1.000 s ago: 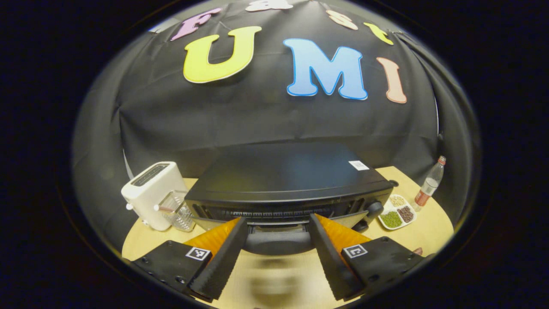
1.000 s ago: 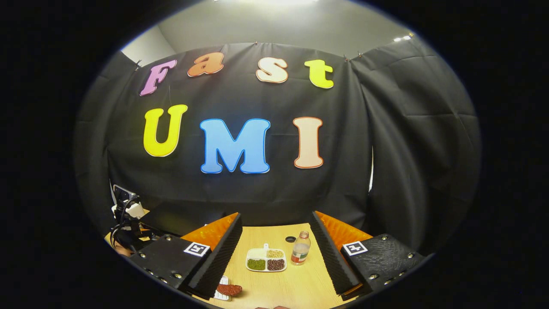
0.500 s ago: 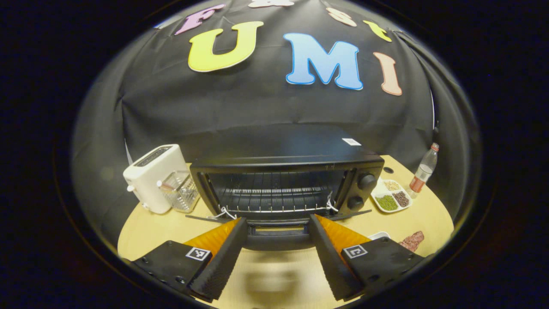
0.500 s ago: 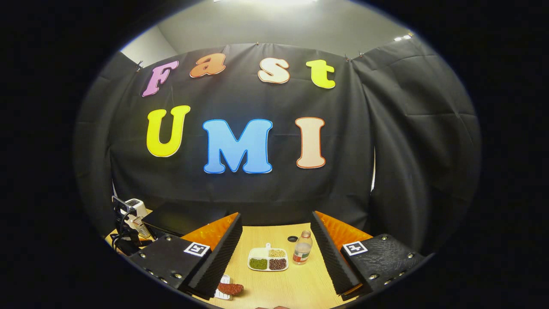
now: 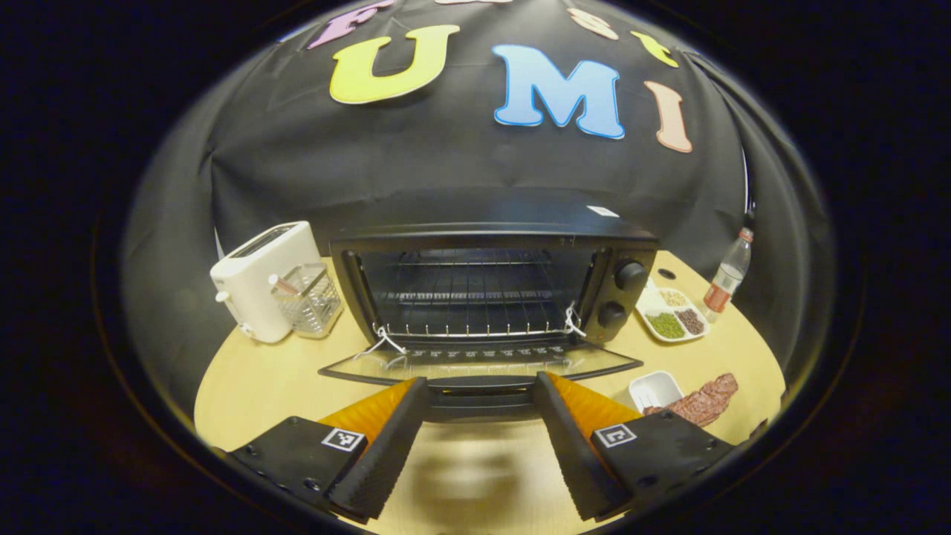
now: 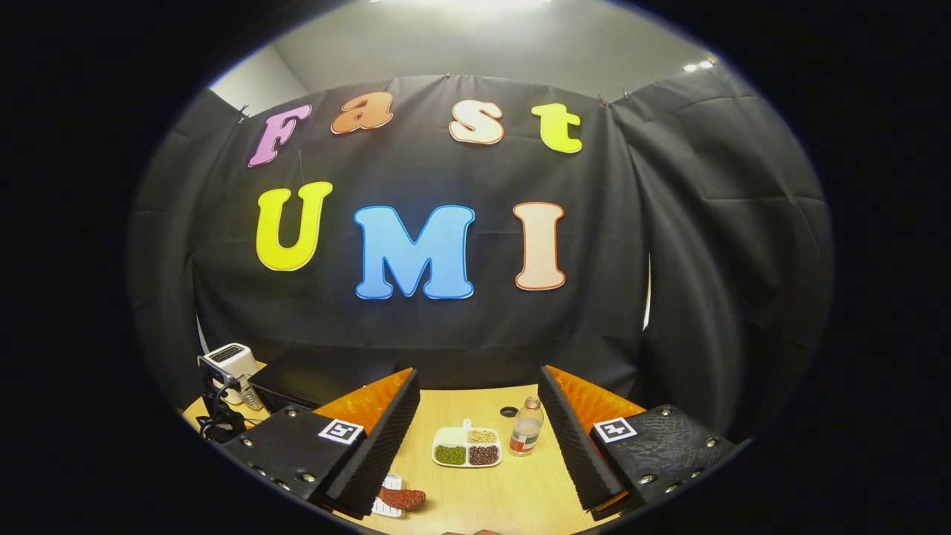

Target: Open the electric oven with the left hand, put the food in, and close the electric oven.

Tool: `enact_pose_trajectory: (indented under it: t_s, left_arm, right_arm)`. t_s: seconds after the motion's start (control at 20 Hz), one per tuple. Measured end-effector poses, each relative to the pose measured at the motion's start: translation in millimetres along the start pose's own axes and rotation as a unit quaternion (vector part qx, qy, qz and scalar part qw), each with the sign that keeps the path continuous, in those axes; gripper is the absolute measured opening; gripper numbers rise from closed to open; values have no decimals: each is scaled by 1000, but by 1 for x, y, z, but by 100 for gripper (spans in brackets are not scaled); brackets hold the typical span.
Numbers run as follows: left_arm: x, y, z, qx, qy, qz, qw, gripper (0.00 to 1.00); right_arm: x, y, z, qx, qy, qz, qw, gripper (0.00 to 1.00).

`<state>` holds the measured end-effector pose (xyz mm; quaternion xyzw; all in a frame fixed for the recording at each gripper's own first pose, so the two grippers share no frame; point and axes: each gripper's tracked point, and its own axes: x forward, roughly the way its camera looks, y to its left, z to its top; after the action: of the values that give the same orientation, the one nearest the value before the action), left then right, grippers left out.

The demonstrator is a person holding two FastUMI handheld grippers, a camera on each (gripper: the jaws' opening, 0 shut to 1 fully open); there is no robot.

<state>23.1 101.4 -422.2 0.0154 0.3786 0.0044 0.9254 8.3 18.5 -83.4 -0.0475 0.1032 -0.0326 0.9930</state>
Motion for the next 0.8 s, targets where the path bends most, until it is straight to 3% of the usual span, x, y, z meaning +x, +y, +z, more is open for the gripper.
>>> enact_pose_trajectory:
  t_s: [0.05, 0.2, 0.25, 0.5, 0.55, 0.6, 0.8]
  left_arm:
    - [-2, 0, -6, -4, 5, -1, 1000, 99]
    - [0, 9, -20, -18, 20, 7, 1000, 93]
    - [-2, 13, -24, -25, 22, 8, 999, 96]
    - [-16, 29, -11, -31, 4, 10, 999, 100]
    - [-18, 31, -5, -31, -4, 7, 999, 96]
    - [-18, 31, 0, -31, -10, 3, 999, 100]
    - [-2, 26, -8, -22, 4, -11, 1000, 97]
  right_arm:
    - [-1, 2, 1, -1, 0, 2, 1000, 97]
    - [-2, 4, -1, -2, 0, 3, 1000, 97]
    - [-3, 5, -2, -2, 1, 3, 1000, 97]
    - [-4, 16, -12, 10, 14, 3, 1000, 97]
    - [-5, 18, -14, 12, 17, 2, 1000, 97]
    - [-6, 21, -15, 13, 18, 1, 1000, 97]
    - [-13, 30, -17, 10, 20, -5, 1000, 97]
